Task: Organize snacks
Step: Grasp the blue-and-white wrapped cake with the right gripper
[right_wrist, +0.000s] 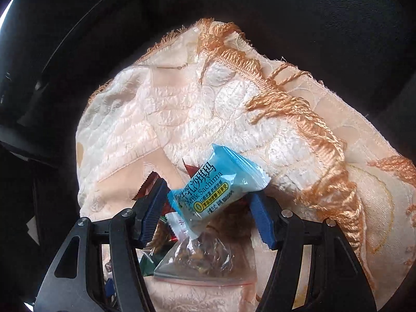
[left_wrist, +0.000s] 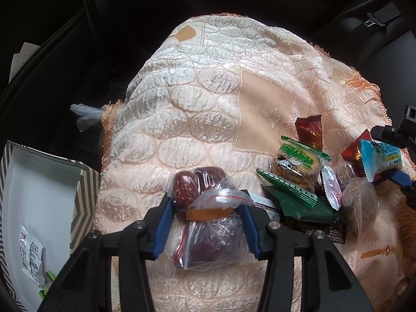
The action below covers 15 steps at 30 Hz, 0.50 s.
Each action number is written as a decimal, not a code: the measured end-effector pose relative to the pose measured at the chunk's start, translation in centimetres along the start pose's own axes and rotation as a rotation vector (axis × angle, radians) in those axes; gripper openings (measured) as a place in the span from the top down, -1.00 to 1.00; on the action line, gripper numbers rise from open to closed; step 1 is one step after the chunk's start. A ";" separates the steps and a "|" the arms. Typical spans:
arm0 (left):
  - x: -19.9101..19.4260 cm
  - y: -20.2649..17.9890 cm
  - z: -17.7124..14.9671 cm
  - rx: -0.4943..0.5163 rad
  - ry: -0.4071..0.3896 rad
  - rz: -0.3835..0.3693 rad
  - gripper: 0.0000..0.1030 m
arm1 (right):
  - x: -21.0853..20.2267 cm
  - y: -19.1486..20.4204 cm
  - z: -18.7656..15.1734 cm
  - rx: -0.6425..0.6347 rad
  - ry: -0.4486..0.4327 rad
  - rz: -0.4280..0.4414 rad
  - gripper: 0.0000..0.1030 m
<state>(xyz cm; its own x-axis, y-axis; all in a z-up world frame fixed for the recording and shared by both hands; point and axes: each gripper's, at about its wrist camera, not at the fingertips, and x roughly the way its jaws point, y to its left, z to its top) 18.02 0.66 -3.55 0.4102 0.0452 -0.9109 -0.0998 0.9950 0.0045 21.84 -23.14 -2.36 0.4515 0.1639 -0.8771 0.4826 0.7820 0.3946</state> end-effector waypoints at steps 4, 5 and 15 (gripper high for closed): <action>0.0 0.0 -0.1 0.008 -0.006 0.002 0.00 | 1.1 0.1 0.2 -0.029 0.011 0.008 0.20; 0.0 -0.1 -0.1 0.013 -0.009 0.003 0.00 | 0.8 0.0 0.1 -0.044 0.002 0.007 0.47; -1.6 -0.1 -1.5 0.016 -0.006 0.004 0.03 | -4.5 -1.2 -4.1 -0.257 -0.041 0.141 0.54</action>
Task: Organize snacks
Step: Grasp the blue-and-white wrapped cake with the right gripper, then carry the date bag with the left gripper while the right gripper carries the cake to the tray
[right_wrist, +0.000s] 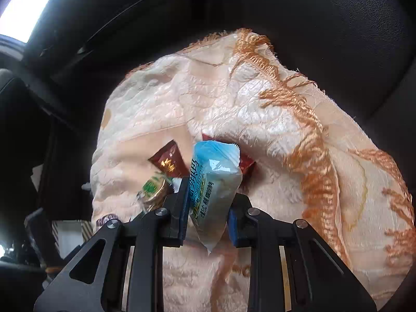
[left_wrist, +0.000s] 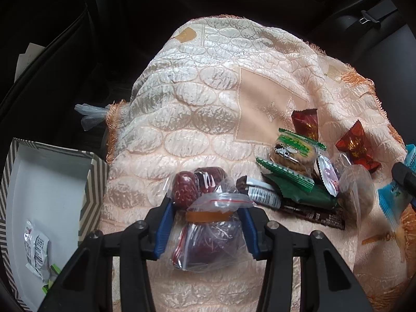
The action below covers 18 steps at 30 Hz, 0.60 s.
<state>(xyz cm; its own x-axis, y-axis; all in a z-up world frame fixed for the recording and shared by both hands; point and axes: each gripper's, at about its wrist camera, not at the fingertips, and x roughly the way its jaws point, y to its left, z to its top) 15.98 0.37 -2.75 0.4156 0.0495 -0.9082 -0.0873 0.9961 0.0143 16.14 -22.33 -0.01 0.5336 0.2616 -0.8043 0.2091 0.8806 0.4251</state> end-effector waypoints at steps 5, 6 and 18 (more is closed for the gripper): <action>-1.4 0.8 -1.9 -0.002 -0.004 -0.002 0.04 | -1.7 1.2 -3.0 -0.105 0.010 0.024 0.54; -1.7 1.0 -2.2 -0.004 -0.003 -0.004 0.04 | -2.0 1.4 -3.6 -0.123 0.009 0.024 0.54; -6.0 1.0 -6.5 0.048 -0.046 -0.024 0.04 | -3.7 2.7 -8.8 -0.224 -0.002 -0.014 0.54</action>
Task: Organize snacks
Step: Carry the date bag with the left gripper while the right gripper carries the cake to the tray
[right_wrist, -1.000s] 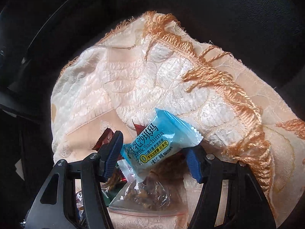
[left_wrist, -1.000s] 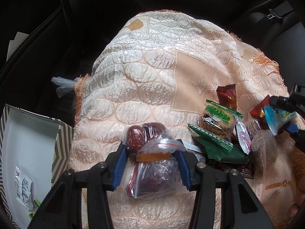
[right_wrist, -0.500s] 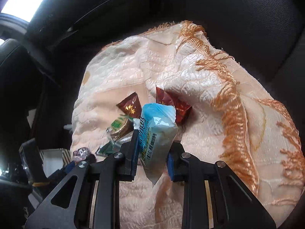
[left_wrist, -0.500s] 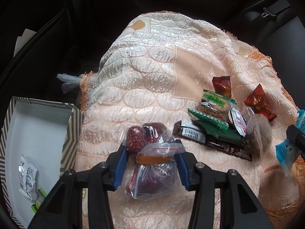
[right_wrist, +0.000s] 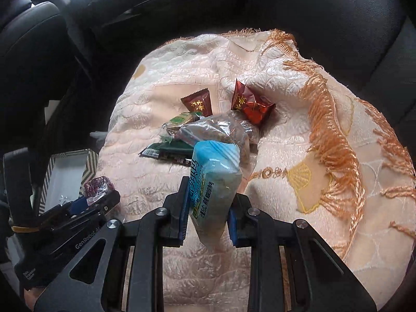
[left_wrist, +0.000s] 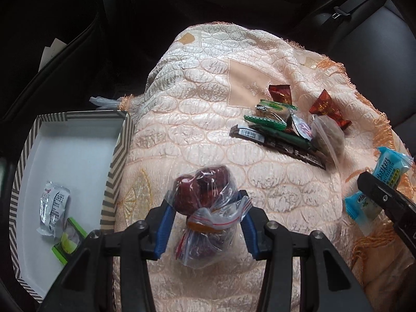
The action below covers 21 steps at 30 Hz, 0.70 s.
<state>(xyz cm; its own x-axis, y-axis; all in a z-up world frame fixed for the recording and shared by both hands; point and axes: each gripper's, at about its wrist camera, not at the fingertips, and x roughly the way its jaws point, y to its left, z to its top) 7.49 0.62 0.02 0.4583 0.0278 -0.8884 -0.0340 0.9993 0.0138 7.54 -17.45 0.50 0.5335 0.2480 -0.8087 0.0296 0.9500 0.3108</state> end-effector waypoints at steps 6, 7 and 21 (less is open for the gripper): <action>-2.1 0.4 -1.5 0.032 -0.032 0.001 0.04 | -0.9 1.3 -1.9 -0.030 0.009 0.019 0.54; -2.5 0.5 -1.7 0.036 -0.035 0.000 0.04 | -1.1 1.7 -2.2 -0.041 0.007 0.021 0.54; -4.1 4.3 -2.9 0.053 -0.057 0.050 0.04 | -0.4 7.1 -4.6 -0.133 0.063 0.094 0.54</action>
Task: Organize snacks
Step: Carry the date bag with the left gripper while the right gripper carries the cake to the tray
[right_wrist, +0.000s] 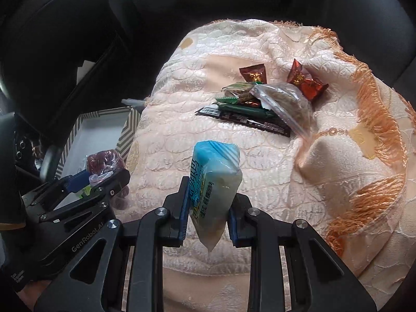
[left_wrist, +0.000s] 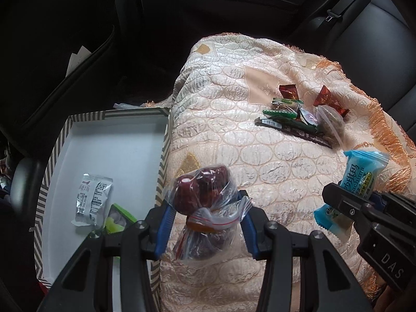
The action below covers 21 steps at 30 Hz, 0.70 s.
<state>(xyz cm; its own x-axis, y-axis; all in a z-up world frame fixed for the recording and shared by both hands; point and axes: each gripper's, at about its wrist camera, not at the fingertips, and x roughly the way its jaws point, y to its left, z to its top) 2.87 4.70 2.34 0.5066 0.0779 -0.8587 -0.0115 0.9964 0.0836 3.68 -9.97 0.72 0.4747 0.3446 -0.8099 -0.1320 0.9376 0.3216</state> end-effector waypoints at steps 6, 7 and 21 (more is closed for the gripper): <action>0.0 2.1 -0.4 -0.012 0.004 0.024 0.04 | 1.1 2.7 -0.2 -0.039 0.021 0.027 0.54; 0.1 2.5 -0.5 -0.017 0.006 0.025 0.04 | 1.4 3.2 -0.3 -0.047 0.025 0.031 0.54; 1.0 7.1 -1.5 -0.060 0.032 0.063 0.04 | 3.9 8.0 0.1 -0.112 0.065 0.076 0.54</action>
<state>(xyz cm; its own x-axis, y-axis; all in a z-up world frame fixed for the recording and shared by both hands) 1.99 11.89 1.31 0.4755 0.1410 -0.8684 -0.0944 0.9896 0.1090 4.52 -1.10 0.18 0.4025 0.4136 -0.8167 -0.2631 0.9068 0.3295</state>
